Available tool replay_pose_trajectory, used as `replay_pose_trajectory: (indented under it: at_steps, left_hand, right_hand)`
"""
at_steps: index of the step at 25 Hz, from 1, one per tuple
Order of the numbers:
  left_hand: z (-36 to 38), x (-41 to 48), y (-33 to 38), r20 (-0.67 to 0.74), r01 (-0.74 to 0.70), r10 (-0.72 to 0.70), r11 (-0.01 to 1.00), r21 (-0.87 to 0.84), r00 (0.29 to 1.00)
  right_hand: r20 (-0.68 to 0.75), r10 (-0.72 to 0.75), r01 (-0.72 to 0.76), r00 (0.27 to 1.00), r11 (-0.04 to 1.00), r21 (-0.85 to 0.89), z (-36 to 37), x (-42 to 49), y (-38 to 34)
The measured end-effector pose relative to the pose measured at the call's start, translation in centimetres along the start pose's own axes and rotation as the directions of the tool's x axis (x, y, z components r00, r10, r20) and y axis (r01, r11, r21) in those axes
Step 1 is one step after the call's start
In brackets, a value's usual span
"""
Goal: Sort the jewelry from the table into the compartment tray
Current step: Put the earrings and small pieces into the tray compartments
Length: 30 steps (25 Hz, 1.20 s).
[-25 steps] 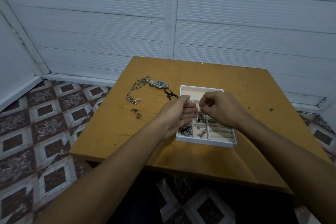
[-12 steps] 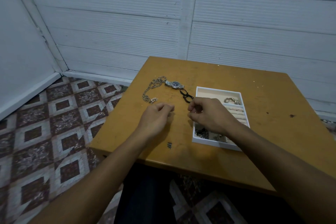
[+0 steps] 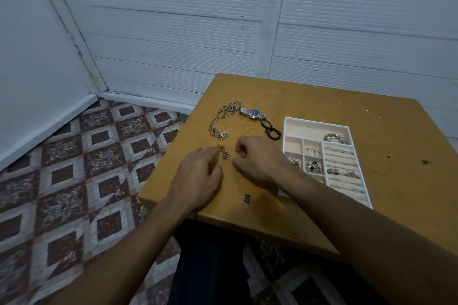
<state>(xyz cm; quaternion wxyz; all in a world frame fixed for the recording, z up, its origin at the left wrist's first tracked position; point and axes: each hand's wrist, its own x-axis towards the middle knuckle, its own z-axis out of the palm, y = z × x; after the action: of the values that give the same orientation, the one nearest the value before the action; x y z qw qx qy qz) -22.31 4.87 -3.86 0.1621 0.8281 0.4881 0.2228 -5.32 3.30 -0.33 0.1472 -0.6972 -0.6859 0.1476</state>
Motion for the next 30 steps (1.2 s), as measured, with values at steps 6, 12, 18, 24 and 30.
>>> replay_pose_trajectory:
  at_steps: [6,12,18,24,30]
  left_hand:
    - [0.8,-0.4,-1.1,0.036,-0.028,0.023,0.993,0.118,0.999]
    - [1.1,-0.5,-1.3,0.015,-0.041,0.040,0.993,0.115,0.999]
    - [1.1,-0.8,-1.2,0.008,-0.033,0.032,0.994,0.105,0.999]
    - [0.3,-0.8,-0.4,0.010,-0.004,0.004,1.000,0.016,1.000]
    - [-1.0,1.5,2.1,-0.002,0.247,-0.283,0.840,-0.484,0.959]
  right_hand:
    - [-0.025,0.020,-0.021,1.000,0.998,-0.061,1.6,1.4,-0.9]
    - [0.023,0.075,-0.077,0.997,0.994,0.081,2.1,1.8,-2.3]
    - [0.073,0.068,-0.078,0.995,0.987,0.143,1.5,1.0,-2.2]
    - [0.094,0.050,-0.077,0.994,0.947,0.313,-0.6,0.4,-1.5]
    - [0.056,-0.057,0.033,0.997,0.931,0.364,-3.8,-0.2,-2.1]
